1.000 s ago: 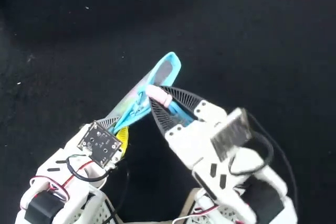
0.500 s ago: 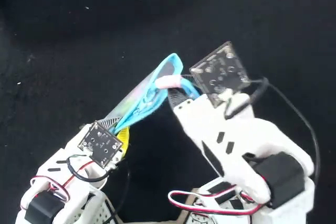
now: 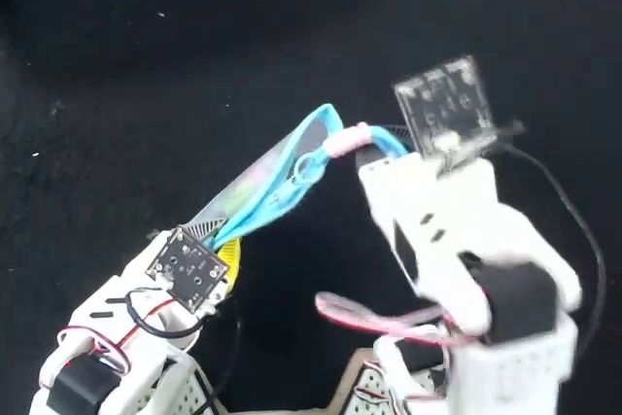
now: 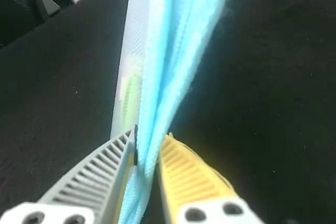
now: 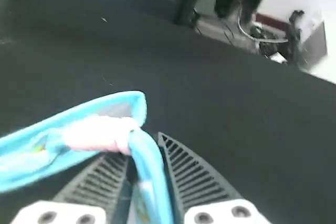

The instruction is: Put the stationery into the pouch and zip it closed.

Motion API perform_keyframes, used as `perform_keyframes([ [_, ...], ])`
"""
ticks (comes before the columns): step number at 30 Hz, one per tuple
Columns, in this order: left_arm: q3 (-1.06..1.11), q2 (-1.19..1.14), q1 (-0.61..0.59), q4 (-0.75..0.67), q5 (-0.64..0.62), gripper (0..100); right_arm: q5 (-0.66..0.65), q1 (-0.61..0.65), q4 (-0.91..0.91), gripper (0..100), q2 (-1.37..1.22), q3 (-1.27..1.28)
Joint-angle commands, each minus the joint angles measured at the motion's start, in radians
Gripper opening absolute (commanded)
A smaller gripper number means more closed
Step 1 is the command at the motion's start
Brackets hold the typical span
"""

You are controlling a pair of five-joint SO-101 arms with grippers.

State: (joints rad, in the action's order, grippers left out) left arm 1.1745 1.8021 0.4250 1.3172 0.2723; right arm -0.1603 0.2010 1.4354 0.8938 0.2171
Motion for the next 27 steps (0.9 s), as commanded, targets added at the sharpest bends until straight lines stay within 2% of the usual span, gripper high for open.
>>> perform_keyframes([
  [1,0.048,-0.028,0.001,0.008,-0.003,3,-0.014,-0.091,-0.072,1.1,-0.068,0.004],
  [9,0.048,-0.028,0.001,0.008,-0.003,3,-0.014,-0.212,-0.135,1.1,-0.18,-0.001],
  [20,0.048,-0.028,0.001,0.008,-0.003,3,-0.014,-0.275,-0.209,1.1,-0.302,-0.001],
  [27,0.048,-0.028,0.001,0.008,-0.003,3,-0.012,-0.311,-0.207,1.1,-0.42,-0.111],
])
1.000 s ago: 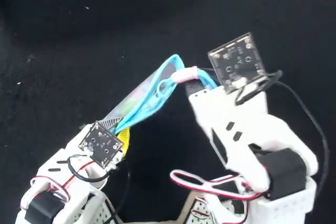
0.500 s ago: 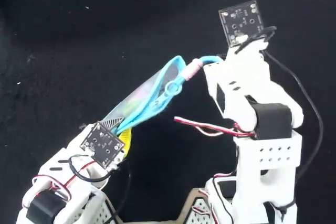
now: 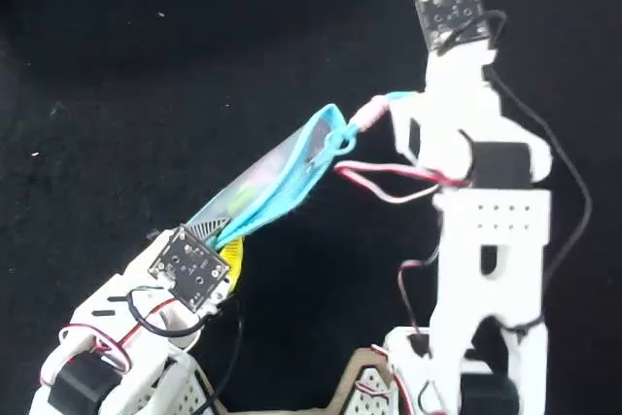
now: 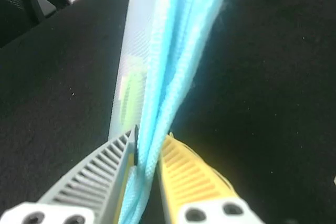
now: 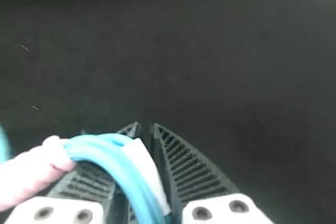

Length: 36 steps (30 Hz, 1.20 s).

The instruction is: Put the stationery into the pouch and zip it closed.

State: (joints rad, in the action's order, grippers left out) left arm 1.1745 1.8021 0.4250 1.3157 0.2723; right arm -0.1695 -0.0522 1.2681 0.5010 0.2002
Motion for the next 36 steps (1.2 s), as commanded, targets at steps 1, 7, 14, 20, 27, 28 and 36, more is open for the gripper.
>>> perform_keyframes([
  [1,0.048,-0.028,0.001,0.009,-0.003,3,-0.005,-0.069,-0.043,1.1,-0.039,-0.116],
  [7,0.048,-0.028,0.001,0.009,-0.003,3,-0.031,-0.091,-0.095,1.1,-0.17,-0.206],
  [14,0.048,-0.028,0.001,0.009,-0.003,3,-0.025,-0.112,-0.1,1.1,-0.265,-0.309],
  [20,0.048,-0.028,0.001,0.009,-0.002,3,-0.026,-0.187,-0.118,1.1,-0.274,-0.351],
  [27,0.048,-0.028,0.001,0.009,-0.002,3,-0.032,-0.19,-0.118,1.1,-0.274,-0.346],
  [28,0.048,-0.028,0.001,0.009,-0.002,3,-0.032,-0.19,-0.118,1.1,-0.275,-0.344],
  [36,0.048,-0.028,0.001,0.009,-0.003,3,-0.026,-0.199,-0.186,1.1,-0.36,-0.272],
])
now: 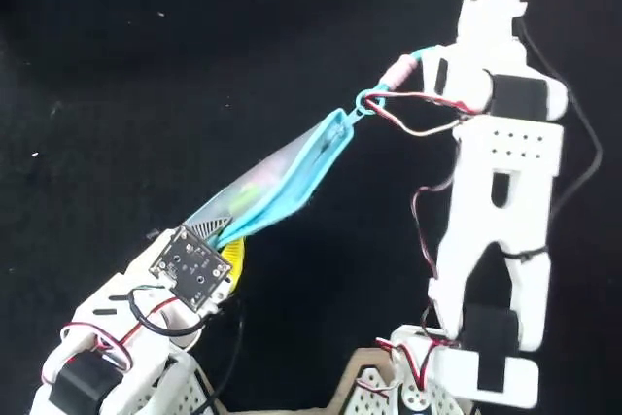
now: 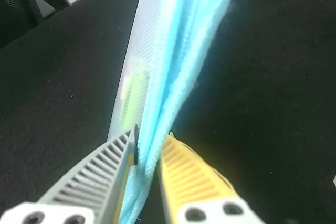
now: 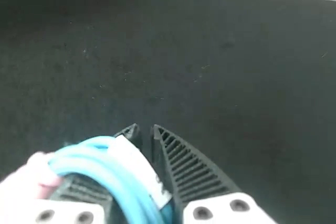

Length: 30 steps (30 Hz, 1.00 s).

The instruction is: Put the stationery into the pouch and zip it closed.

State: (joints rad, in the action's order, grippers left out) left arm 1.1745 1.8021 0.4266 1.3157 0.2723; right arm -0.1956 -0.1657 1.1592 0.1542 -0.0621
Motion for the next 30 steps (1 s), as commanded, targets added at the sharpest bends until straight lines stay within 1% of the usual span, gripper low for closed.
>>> perform_keyframes([
  [1,0.048,-0.028,-0.001,0.009,-0.003,3,-0.005,-0.097,-0.089,1.1,-0.021,-0.01],
  [10,0.05,-0.028,-0.001,0.009,-0.003,3,-0.006,-0.114,-0.092,1.1,-0.028,-0.007],
  [12,0.05,-0.028,-0.001,0.009,-0.003,3,-0.006,-0.103,-0.038,1.3,-0.027,-0.027],
  [14,0.05,-0.028,-0.001,0.009,-0.003,3,-0.006,-0.061,0.06,1.9,-0.019,-0.07],
  [15,0.05,-0.028,-0.001,0.009,-0.003,3,-0.008,-0.041,0.12,3.9,-0.013,-0.091],
  [19,0.05,-0.028,-0.001,0.009,-0.003,3,-0.008,0.064,0.356,21.9,0.03,-0.174],
  [20,0.05,-0.028,-0.001,0.009,-0.003,3,-0.008,0.089,0.405,23.4,0.044,-0.191],
  [23,0.05,-0.028,-0.001,0.009,-0.003,3,-0.006,0.158,0.496,20.1,0.107,-0.231],
  [25,0.05,-0.028,-0.001,0.009,-0.003,3,-0.002,0.19,0.526,19.8,0.166,-0.251],
  [30,0.044,-0.028,-0.001,0.008,-0.005,3,0.002,0.213,0.535,19.9,0.32,-0.209],
])
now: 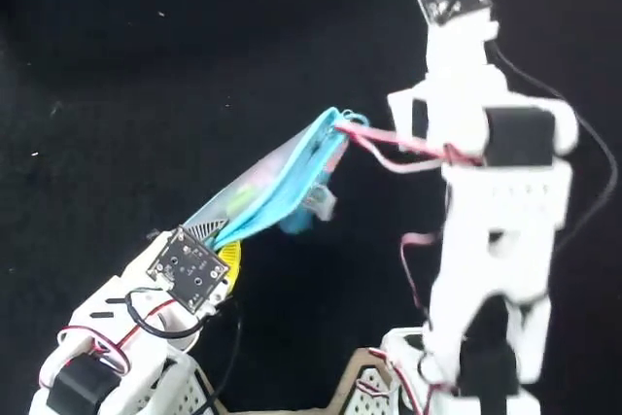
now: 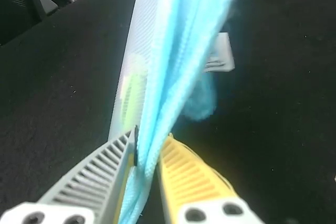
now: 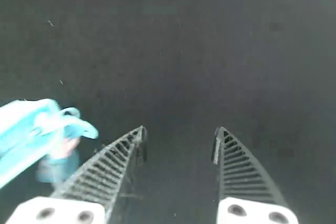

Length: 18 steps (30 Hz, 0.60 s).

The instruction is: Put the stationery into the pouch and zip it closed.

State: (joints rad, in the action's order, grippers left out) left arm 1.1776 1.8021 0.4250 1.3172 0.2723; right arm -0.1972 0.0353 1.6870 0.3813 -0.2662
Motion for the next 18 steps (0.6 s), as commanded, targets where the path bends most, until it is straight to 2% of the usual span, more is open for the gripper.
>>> perform_keyframes([
  [1,0.038,-0.028,0.001,0.006,-0.005,3,0.003,0.011,-0.002,19.8,0.114,0.027],
  [5,0.018,-0.026,-0.074,-0.034,0.0,3,0.003,0.011,-0.086,17.2,0.202,0.266],
  [9,0.007,-0.026,-0.263,-0.158,0.002,3,0.003,0.011,-0.236,0.6,0.367,0.521],
  [12,-0.018,-0.029,-0.378,-0.242,0.0,3,0.006,0.011,-0.347,3.7,0.504,0.737],
  [18,-0.188,-0.143,-0.492,-0.249,0.031,3,0.097,0.018,-0.575,1.1,0.713,1.175],
])
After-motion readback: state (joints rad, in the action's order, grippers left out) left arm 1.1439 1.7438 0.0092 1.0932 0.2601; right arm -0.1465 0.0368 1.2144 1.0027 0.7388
